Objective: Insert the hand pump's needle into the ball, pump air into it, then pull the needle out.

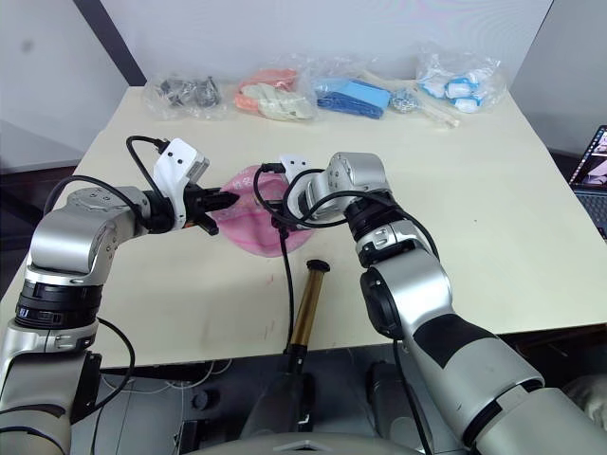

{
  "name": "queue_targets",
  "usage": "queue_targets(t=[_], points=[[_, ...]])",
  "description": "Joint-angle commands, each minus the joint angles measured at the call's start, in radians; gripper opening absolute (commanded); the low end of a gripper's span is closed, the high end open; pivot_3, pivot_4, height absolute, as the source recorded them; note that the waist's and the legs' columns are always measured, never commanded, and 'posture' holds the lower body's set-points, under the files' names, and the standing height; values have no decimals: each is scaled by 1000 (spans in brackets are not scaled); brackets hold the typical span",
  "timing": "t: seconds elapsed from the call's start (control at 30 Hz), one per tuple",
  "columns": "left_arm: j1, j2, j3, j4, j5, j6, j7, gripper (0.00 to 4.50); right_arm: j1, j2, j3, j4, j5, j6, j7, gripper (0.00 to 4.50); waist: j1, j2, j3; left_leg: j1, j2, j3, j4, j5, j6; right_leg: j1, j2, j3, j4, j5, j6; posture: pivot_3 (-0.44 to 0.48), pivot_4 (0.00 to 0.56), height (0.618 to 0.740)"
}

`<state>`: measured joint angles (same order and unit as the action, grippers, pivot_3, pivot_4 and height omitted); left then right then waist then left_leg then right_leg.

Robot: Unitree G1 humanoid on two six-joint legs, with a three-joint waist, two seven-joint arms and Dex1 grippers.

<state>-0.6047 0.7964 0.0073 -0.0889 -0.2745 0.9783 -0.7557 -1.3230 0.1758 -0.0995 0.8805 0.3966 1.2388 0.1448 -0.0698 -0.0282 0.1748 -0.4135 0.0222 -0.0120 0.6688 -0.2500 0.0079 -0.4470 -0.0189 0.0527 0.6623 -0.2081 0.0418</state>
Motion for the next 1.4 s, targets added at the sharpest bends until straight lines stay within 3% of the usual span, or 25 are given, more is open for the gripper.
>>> queue_targets(t=[0.03,0.9,1.4], points=[[22,0,-28,16,0,27,0,24,34,79,8,-6,-6,22,-8,363,0,0,0,0,0,0,0,0,0,0,0,0,0,0,0,0,150,740],[35,-3,-27,-3,-7,24,6,24,48,90,46,17,-29,-1,9,363,0,0,-1,0,0,0,0,0,0,0,0,0,0,0,0,0,150,740],[67,0,-30,-50,-23,15,-10,24,14,84,-10,110,-20,-76,-10,363,0,0,-3,2,0,0,0,0,0,1,0,0,0,0,0,0,150,740]])
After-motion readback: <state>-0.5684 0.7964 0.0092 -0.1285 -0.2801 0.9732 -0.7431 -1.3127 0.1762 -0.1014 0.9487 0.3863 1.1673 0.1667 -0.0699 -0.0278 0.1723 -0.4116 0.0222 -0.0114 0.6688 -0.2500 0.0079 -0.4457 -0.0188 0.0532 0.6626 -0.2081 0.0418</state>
